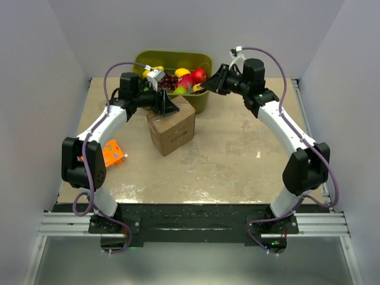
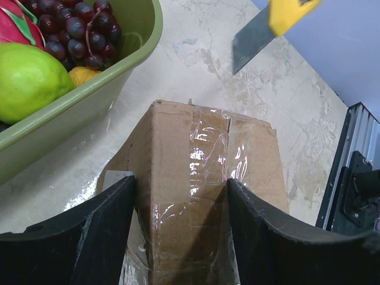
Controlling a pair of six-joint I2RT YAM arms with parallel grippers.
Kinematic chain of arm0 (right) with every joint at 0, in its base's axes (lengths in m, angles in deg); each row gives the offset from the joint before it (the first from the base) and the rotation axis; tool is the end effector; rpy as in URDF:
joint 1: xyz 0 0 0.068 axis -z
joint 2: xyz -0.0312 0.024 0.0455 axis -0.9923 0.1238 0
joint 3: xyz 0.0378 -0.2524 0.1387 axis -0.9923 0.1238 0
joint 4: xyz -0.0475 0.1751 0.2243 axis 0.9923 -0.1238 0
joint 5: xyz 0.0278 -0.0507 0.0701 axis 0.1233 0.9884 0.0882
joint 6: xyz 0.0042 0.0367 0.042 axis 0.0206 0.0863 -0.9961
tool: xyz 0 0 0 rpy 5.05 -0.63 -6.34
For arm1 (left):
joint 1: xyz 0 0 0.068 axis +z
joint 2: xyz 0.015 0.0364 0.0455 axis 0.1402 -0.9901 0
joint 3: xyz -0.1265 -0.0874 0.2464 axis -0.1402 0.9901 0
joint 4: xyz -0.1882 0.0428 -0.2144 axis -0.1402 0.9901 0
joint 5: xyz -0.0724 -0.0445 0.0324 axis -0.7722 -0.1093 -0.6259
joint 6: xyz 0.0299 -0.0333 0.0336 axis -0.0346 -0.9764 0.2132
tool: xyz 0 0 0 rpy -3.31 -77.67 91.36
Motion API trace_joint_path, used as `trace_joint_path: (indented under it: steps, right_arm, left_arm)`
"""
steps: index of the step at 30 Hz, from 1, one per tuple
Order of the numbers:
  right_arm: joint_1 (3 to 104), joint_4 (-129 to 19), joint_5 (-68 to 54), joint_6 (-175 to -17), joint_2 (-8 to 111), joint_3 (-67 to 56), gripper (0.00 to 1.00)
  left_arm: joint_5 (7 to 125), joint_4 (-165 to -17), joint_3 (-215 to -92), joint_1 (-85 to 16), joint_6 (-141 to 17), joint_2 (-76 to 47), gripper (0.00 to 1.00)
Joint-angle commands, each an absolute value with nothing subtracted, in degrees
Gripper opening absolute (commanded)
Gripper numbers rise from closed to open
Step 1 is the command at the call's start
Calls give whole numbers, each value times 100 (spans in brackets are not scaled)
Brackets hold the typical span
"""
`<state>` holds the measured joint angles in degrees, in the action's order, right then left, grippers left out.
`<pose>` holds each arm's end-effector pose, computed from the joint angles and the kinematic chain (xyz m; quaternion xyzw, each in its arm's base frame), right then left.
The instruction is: Unpack the express box
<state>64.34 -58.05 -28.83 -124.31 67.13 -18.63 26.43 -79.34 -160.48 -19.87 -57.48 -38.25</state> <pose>0.4081 0.1570 0.3953 -0.0508 0.7643 0.4516 0.4574 0.4141 -0.1158 0.3044 0.2389 0.7807 -0.4186 0.3977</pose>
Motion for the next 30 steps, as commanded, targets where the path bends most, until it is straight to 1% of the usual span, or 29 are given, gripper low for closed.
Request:
trace_joint_path:
  steps: [1,30]
  right_arm:
    - [6355,-5687,-2774,-12336,6898,-2201,0]
    - [6171,-5960,-2563,-12099,7356,-2632,0]
  left_arm:
    - [3071,-7407,-15893,-2080,-5598,-3892,60]
    - [3028,-7495,-15902,-2089,-5634,-3927,59]
